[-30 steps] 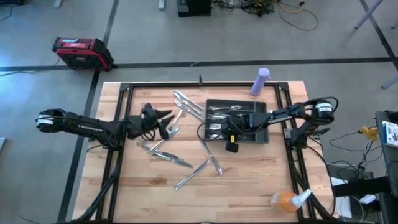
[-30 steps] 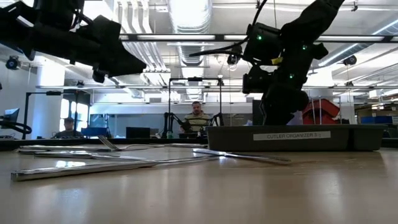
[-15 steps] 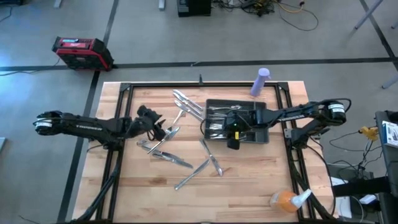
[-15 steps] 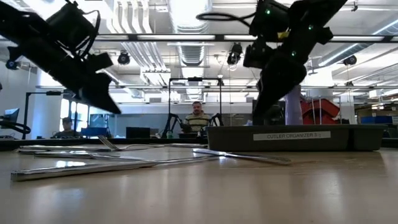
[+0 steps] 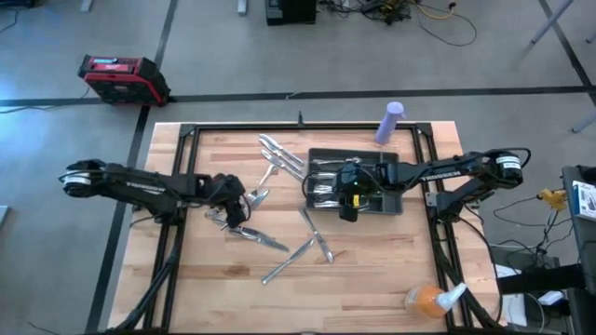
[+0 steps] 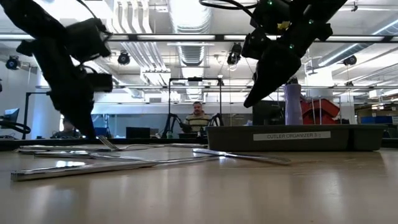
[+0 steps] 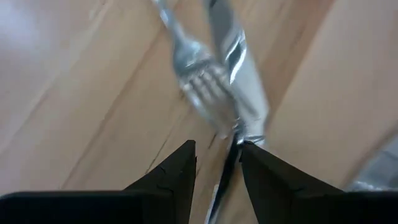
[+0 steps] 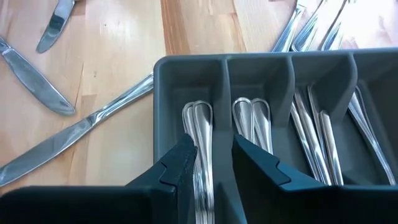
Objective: Sort silverware
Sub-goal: Put the silver fork into the gray silverware tray
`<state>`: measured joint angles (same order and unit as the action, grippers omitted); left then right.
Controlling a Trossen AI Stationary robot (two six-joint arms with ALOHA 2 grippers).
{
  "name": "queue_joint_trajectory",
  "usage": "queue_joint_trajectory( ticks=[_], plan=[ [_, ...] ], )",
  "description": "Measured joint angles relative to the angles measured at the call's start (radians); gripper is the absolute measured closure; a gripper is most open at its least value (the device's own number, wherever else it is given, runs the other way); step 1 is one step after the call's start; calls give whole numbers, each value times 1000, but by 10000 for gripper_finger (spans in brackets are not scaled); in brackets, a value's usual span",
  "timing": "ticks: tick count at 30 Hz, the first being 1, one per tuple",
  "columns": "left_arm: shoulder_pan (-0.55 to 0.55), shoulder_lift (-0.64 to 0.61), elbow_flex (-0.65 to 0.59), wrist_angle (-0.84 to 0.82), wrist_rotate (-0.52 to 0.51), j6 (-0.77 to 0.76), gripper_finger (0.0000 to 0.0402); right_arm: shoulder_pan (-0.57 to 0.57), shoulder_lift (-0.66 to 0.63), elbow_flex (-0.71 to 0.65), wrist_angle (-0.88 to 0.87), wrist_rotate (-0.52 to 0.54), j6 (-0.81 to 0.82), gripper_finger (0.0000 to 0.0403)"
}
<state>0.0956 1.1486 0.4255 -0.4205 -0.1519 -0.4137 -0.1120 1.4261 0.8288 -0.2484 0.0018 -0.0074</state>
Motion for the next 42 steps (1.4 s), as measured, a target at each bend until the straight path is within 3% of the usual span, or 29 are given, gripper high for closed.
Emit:
queue_joint_trajectory(
  ticks=[8,19,23,28,32,38,42],
  plan=[
    [0,125,21,122,-9,101,285,0,0,21,4,-1,-19,333],
    [-23,242,24,738,63,513,285,0,23,81,71,-1,-58,351],
    [-27,207,51,639,13,523,285,0,95,97,156,-2,-55,344],
    [-27,106,95,365,-217,432,285,0,279,211,210,-1,15,324],
    [-36,-30,103,290,-366,397,285,-2,465,392,177,1,138,309],
    [-43,-269,74,322,-382,393,285,-28,665,670,23,89,384,305],
    [-43,-398,49,338,-388,370,285,-46,767,835,-98,103,451,318]
  ],
)
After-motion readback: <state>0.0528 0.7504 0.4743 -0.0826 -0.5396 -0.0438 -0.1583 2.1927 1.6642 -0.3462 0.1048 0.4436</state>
